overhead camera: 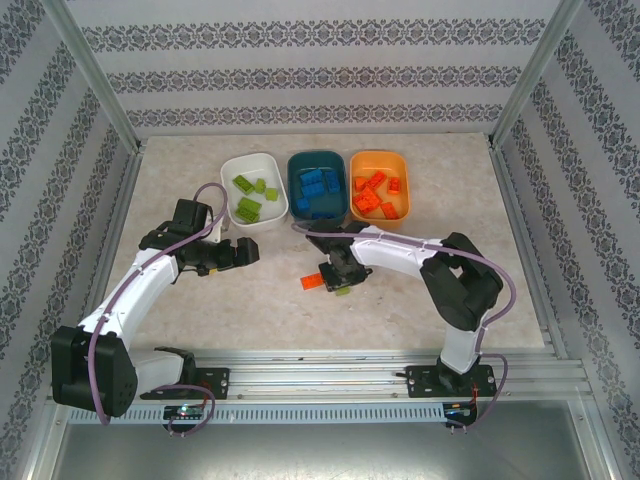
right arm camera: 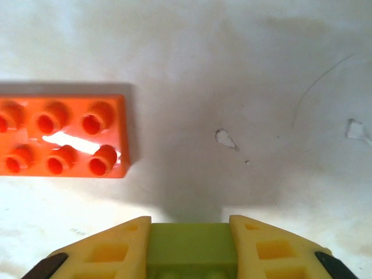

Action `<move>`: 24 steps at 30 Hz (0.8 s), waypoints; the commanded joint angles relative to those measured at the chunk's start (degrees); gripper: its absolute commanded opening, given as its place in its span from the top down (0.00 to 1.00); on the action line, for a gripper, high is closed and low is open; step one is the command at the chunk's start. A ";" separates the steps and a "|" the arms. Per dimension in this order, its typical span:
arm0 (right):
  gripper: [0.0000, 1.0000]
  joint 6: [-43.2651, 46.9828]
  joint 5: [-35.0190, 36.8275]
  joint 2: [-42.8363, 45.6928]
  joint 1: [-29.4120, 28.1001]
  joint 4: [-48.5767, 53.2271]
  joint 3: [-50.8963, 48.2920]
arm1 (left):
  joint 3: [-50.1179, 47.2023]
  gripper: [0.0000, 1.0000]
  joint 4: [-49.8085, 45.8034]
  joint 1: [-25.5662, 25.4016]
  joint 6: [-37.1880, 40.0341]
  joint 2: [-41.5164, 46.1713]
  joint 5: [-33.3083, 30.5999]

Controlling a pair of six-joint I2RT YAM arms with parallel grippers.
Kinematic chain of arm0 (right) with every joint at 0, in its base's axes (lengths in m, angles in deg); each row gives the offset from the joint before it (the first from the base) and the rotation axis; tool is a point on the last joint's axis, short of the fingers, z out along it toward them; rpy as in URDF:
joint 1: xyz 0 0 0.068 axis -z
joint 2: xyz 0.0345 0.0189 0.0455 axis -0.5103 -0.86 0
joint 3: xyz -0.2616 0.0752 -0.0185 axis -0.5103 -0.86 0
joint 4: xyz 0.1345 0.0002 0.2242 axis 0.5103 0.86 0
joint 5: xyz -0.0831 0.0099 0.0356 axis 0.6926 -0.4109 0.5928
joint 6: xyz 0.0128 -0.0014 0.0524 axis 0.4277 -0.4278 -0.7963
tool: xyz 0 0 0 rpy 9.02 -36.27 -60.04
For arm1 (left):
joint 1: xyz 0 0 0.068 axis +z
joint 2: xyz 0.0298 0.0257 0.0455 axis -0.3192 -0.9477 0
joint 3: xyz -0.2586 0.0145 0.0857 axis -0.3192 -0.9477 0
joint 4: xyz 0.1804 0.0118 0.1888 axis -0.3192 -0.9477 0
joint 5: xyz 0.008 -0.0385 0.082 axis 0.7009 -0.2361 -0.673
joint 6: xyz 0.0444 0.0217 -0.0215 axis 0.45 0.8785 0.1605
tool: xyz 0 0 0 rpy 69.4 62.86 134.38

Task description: Sort the legos into containers by color

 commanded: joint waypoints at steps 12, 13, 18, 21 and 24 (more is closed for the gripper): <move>0.69 -8.07 -25.96 -7.18 8.20 -21.60 21.08 | -0.29 0.00 0.12 1.96 0.50 2.38 -3.55; 0.69 -8.32 -26.20 -8.89 8.28 -22.85 23.07 | -0.29 0.00 0.11 2.09 0.51 2.71 -3.99; 0.71 -10.30 -25.44 -19.18 8.38 -28.48 34.47 | -0.36 0.00 0.37 2.80 0.64 5.67 -7.57; 0.71 -10.30 -22.50 -24.35 8.48 -32.37 39.50 | -0.40 0.00 0.81 3.25 0.67 7.17 -9.08; 0.71 -9.56 -19.91 -29.21 8.36 -35.21 44.34 | -0.63 0.00 1.16 3.46 0.54 8.25 -10.02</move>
